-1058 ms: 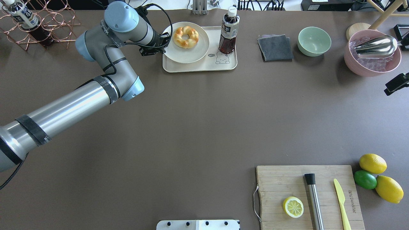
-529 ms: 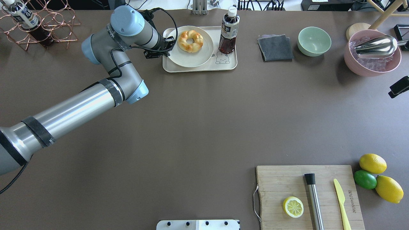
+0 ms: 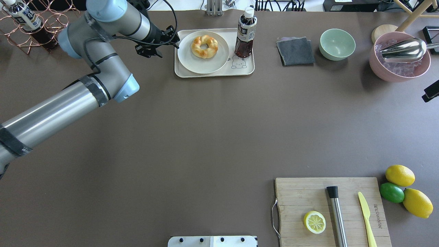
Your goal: Place donut on tray
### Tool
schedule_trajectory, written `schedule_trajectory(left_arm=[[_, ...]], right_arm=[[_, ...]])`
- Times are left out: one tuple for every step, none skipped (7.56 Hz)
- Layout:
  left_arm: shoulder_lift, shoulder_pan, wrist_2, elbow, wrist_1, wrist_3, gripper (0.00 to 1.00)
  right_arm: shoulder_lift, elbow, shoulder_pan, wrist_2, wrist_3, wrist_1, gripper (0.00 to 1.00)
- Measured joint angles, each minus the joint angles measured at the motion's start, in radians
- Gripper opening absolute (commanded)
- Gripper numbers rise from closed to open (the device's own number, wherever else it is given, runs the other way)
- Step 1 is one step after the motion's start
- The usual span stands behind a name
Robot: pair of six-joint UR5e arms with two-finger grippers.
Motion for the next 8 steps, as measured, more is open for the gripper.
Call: schedule_trajectory(left_arm=[[0.079, -0.04, -0.082, -0.121, 0.061, 0.048, 0.84], [0.184, -0.089, -0.146, -0.237, 0.116, 0.178, 0.87], [0.283, -0.156, -0.196, -0.334, 0.186, 0.366, 0.93], [0.368, -0.224, -0.224, -0.427, 0.287, 0.586, 0.96], [0.457, -0.295, -0.235, -0.535, 0.426, 0.83, 0.96], [0.526, -0.373, -0.238, -0.637, 0.581, 1.052, 0.97], [0.596, -0.445, -0.237, -0.706, 0.689, 1.248, 0.97], [0.665, -0.506, -0.239, -0.741, 0.744, 1.412, 0.97]], right_arm=[[0.003, -0.013, 0.013, 0.003, -0.016, 0.002, 1.0], [0.004, -0.03, 0.027, 0.006, -0.031, 0.018, 1.0], [0.003, -0.056, 0.041, 0.008, -0.04, 0.054, 1.0], [0.002, -0.092, 0.054, 0.013, -0.044, 0.101, 1.0], [0.002, -0.14, 0.064, 0.02, -0.047, 0.16, 1.0], [0.003, -0.188, 0.074, 0.029, -0.049, 0.22, 1.0], [0.004, -0.223, 0.09, 0.044, -0.056, 0.262, 1.0], [0.004, -0.244, 0.112, 0.059, -0.074, 0.283, 1.0]])
